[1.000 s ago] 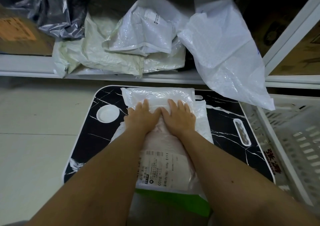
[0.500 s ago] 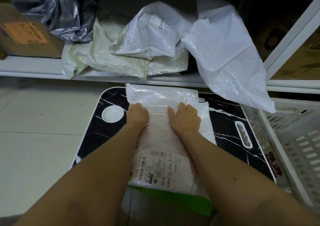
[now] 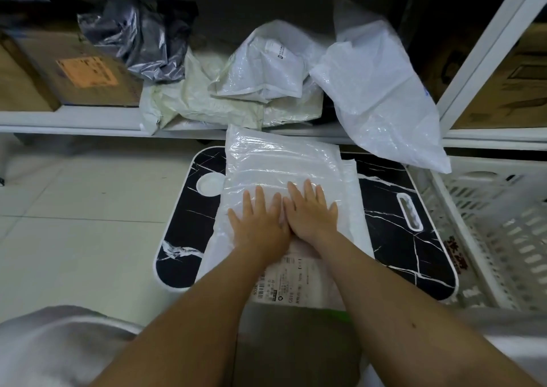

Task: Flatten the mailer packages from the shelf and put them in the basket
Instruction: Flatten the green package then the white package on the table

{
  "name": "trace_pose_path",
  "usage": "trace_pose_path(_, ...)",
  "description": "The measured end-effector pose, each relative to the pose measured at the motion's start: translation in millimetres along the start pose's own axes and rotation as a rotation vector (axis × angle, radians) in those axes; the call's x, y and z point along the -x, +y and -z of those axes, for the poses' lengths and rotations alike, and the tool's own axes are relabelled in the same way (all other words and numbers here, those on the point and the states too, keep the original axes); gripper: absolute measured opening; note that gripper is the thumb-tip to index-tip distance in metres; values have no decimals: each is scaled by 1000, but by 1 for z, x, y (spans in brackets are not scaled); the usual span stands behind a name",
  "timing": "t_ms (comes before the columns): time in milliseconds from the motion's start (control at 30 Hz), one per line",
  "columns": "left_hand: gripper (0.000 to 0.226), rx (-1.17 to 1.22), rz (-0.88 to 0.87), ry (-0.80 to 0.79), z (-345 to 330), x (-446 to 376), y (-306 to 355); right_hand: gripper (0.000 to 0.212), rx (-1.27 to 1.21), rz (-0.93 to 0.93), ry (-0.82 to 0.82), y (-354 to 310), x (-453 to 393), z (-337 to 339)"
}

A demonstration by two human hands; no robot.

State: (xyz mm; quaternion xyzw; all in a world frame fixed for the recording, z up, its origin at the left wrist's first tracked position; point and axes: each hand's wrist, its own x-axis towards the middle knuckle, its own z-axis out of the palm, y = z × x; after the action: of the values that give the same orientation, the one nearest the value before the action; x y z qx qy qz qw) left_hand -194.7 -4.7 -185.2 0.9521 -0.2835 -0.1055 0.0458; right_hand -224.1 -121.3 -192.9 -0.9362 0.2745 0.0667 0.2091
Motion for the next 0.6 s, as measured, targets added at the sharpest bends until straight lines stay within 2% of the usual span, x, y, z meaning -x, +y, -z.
trace_pose_path(200,66,186,0,18,-22,9,-13,53,7,27,30,7,10,-11)
trace_pose_path(367,104,302,-99,-108,-20,2,-31,52,-21,34,38,8,5,-12)
trace_pose_path(400,105,312,-113,-127,-17,3,-35,51,-21,30,54,6,6,-11)
trace_pose_path(467,92,265,-128,-110,-11,7,-41,50,-18,6,100,-3,9,-9)
trace_pose_path(533,71,147,-102,-16,-4,9,-38,51,2,-32,159,-16,14,-9)
trace_pose_path(600,62,26,-44,52,3,8,-26,50,13,-44,198,-28,17,-8)
